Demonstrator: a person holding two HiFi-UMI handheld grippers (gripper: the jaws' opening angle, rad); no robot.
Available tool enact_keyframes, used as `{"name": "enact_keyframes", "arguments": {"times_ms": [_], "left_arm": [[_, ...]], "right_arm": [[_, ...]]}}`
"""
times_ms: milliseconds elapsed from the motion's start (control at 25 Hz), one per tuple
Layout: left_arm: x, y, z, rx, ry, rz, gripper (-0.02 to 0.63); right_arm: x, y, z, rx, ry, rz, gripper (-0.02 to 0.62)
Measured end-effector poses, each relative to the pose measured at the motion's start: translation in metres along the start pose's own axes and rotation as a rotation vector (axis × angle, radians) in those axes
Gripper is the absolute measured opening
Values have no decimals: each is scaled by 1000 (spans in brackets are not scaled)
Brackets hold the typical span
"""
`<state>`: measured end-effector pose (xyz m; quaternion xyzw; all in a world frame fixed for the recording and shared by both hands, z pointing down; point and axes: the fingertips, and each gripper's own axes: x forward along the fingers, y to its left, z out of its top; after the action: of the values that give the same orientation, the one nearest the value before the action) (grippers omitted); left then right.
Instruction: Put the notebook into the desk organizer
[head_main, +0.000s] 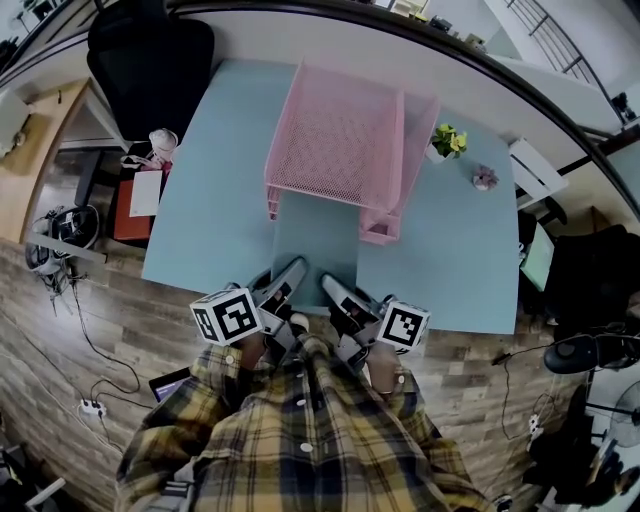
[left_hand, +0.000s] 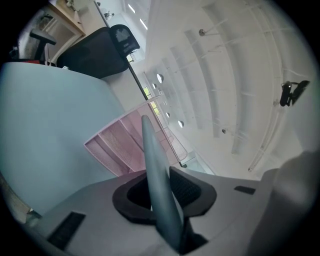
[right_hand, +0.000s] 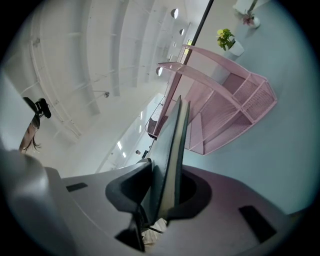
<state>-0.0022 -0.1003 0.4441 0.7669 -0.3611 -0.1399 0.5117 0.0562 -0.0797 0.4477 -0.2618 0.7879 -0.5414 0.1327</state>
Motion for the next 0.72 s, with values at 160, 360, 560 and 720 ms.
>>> {"name": "enact_keyframes", "arguments": {"times_ms": [160,360,560,720], "left_arm": [[0,4,3,-5,12,-2,84],[1,8,4,-23,25,-11,84],[3,13,4,-36,30,-18,84],[7,18,6,-45,37,-17,84]], "right_arm": [[4,-2,-1,3,-10,-14,95],[7,-4,-2,0,-18,-27,95],[10,-7,-1,6,-32,-32,95],[13,-12,2,18,-43,-39,95]]}}
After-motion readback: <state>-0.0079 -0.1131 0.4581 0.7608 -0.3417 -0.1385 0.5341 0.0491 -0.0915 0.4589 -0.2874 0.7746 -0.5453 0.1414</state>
